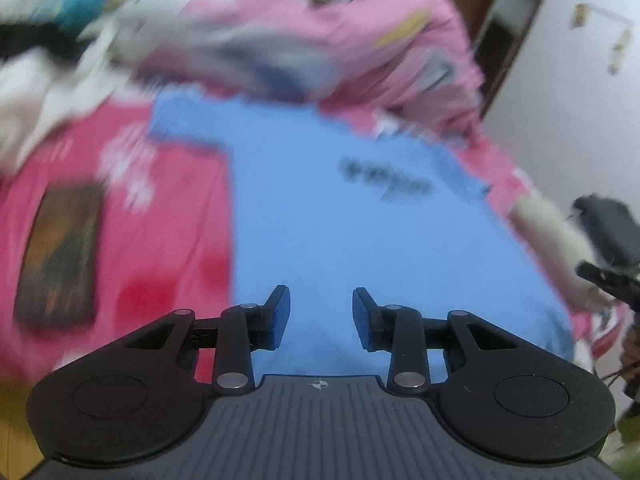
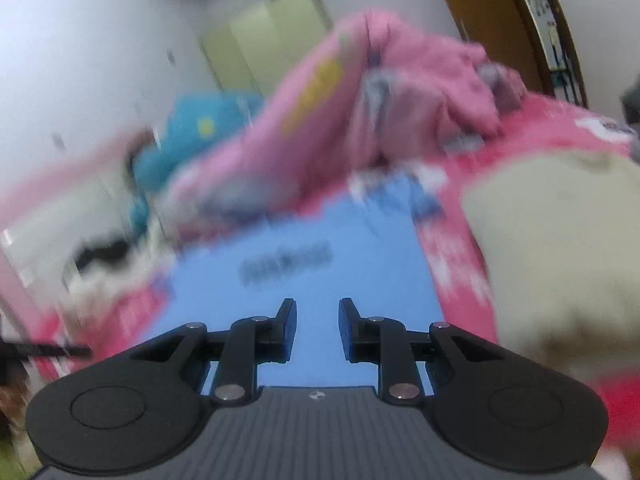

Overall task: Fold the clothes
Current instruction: 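Lower both tools to the T-shirt collar and grasp it with the right tool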

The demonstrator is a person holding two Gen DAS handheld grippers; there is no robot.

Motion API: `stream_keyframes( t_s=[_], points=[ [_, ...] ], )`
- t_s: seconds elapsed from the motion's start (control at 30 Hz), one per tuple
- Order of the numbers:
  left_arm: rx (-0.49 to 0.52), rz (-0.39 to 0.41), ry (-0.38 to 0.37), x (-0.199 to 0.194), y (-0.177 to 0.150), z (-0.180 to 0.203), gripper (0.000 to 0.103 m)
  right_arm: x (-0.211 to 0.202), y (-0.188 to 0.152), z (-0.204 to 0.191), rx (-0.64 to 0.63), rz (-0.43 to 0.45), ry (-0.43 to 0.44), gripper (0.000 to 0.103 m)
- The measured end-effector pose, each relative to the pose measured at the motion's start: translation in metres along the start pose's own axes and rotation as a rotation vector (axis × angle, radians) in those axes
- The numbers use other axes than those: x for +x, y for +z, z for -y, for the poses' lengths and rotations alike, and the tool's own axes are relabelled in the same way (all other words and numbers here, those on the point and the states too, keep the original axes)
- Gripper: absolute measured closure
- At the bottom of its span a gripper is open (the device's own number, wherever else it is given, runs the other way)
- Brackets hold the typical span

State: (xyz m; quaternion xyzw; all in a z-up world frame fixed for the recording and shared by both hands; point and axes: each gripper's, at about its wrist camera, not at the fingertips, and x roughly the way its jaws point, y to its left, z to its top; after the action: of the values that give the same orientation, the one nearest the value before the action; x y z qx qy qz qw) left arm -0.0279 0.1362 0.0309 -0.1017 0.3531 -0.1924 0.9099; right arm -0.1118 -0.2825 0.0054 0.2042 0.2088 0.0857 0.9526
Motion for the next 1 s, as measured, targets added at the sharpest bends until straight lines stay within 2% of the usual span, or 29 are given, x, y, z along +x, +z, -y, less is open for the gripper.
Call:
stream_keyframes(
  t_s=[0.07,0.2,0.37,0.47,0.6,0.67,0.77,0.87,1.0],
  points=[
    [0.005,0.022,-0.016,0.016,0.029,0.013,0.067,0.024,0.026,-0.006,-0.001,0.058,0.048,0.078],
    [0.018,0.054,0.005,0.069,0.08,0.032,0.067,0.09,0.054,-0.007,-0.023,-0.001,0.057,0.078],
    [-0.039,0.005,0.065,0.163,0.138,0.027,0.067,0.173,0.09,-0.009,-0.051,-0.075,0.069,0.078],
    [-0.063,-0.038,0.095,0.221,0.158,0.016,0.067,0.227,0.109,-0.005,-0.065,-0.135,0.064,0.078],
    [-0.08,-0.07,0.116,0.291,0.165,0.006,0.067,0.297,0.126,0.013,-0.078,-0.222,0.013,0.078],
    [-0.109,-0.057,0.101,0.312,0.16,-0.001,0.067,0.329,0.135,0.025,-0.086,-0.251,-0.039,0.078],
    [-0.134,-0.018,0.097,0.335,0.146,-0.01,0.067,0.372,0.146,0.048,-0.045,-0.321,-0.07,0.077],
    [-0.156,0.044,0.073,0.342,0.136,-0.018,0.067,0.393,0.149,0.041,-0.069,-0.351,-0.022,0.075],
    [-0.227,0.116,0.037,0.33,0.134,-0.035,0.067,0.421,0.154,0.032,-0.102,-0.39,0.042,0.075]
  ],
)
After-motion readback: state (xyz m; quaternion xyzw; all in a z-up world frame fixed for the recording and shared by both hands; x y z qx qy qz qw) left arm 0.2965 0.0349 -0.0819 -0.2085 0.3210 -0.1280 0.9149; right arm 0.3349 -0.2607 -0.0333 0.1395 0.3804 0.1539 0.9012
